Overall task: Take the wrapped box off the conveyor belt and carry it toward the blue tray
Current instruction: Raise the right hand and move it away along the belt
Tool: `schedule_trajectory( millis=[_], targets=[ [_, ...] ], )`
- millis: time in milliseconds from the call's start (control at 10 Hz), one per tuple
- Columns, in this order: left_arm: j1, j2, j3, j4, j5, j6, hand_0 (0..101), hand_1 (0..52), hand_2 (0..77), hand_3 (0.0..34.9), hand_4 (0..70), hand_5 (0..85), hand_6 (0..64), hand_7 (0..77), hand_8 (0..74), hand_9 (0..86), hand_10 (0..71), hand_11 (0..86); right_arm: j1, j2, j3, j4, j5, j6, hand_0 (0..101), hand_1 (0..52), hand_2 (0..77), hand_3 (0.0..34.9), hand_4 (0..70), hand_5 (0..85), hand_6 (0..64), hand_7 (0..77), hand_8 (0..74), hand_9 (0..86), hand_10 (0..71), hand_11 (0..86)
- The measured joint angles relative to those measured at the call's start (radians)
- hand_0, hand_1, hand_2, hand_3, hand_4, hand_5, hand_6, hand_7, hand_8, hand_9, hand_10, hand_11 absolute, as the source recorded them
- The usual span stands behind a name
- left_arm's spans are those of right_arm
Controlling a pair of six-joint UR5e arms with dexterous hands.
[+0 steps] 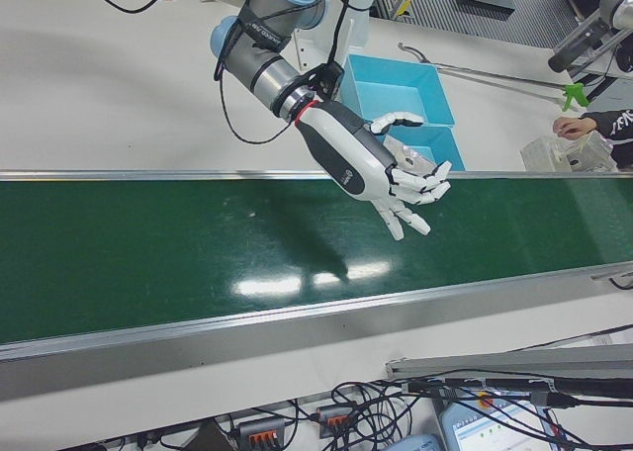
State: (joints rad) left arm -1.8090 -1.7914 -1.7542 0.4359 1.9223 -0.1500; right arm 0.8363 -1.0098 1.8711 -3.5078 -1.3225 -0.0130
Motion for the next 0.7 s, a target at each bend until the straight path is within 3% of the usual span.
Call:
schedule_trajectory(
  millis=[200,300,700],
  targets=[
    [0.0,0.0,0.0,0.0,0.0,0.0,0,0.0,0.5,0.0,0.0,1.1,0.0,0.0,0.0,0.0,0.0,0.0,-0.042,0.007,0.006,-0.001,0.05,-0.002,53,20.7,24.0,20.0,22.9,36.0,9.8,31.1,1.6,9.3,0.0,1.6],
    [0.0,0.0,0.0,0.0,0.0,0.0,0,0.0,0.5,0.0,0.0,1.1,0.0,0.0,0.0,0.0,0.0,0.0,-0.056,0.011,0.011,-0.005,0.074,-0.006,53,23.5,26.2,20.5,23.5,37.1,9.8,31.1,1.6,9.3,0.0,1.6],
    [0.0,0.0,0.0,0.0,0.0,0.0,0,0.0,0.5,0.0,0.0,1.1,0.0,0.5,0.0,0.0,0.0,0.0,-0.065,0.007,0.016,-0.009,0.1,-0.014,53,22.4,28.9,20.5,22.9,37.1,10.9,32.7,2.2,9.3,0.0,1.6]
  ],
)
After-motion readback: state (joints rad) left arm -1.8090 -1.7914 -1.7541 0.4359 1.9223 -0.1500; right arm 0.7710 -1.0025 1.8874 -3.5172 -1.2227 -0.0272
